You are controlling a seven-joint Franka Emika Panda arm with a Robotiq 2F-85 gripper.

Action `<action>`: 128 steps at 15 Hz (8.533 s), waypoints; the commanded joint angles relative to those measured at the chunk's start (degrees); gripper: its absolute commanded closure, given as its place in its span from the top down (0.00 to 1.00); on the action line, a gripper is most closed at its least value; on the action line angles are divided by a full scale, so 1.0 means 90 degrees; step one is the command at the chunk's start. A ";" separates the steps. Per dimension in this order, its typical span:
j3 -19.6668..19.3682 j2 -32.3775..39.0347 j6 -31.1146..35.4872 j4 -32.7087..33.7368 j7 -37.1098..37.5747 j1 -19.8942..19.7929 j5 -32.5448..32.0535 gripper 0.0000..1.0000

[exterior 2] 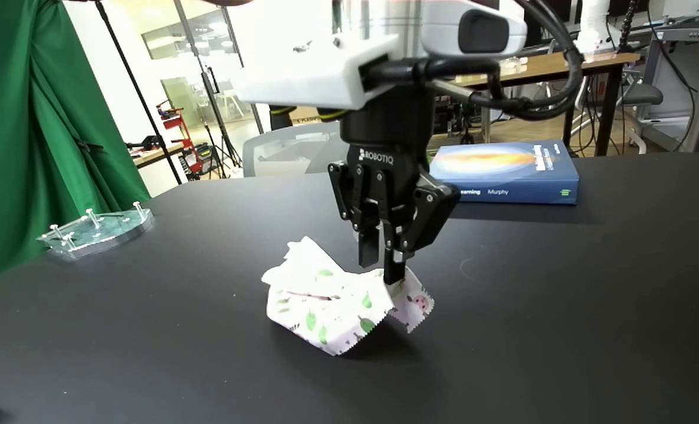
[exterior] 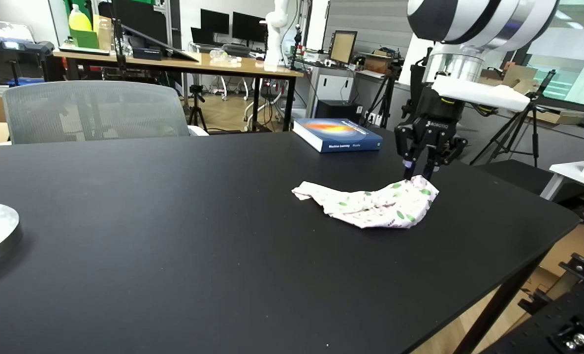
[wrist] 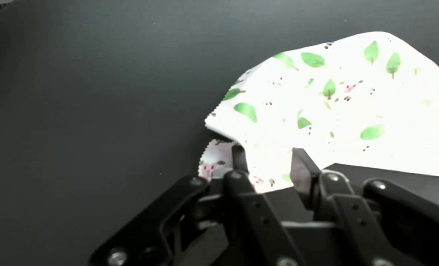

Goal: Spread the cloth

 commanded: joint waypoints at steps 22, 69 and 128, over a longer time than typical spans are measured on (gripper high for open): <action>0.0575 0.0598 -0.0063 0.0300 0.0233 0.1233 -0.1801 0.75; -0.0320 0.0201 0.0694 0.0444 0.1932 0.1016 -0.1251 0.88; 0.1946 0.1246 -0.0292 0.1143 -0.0986 0.1813 -0.1430 0.00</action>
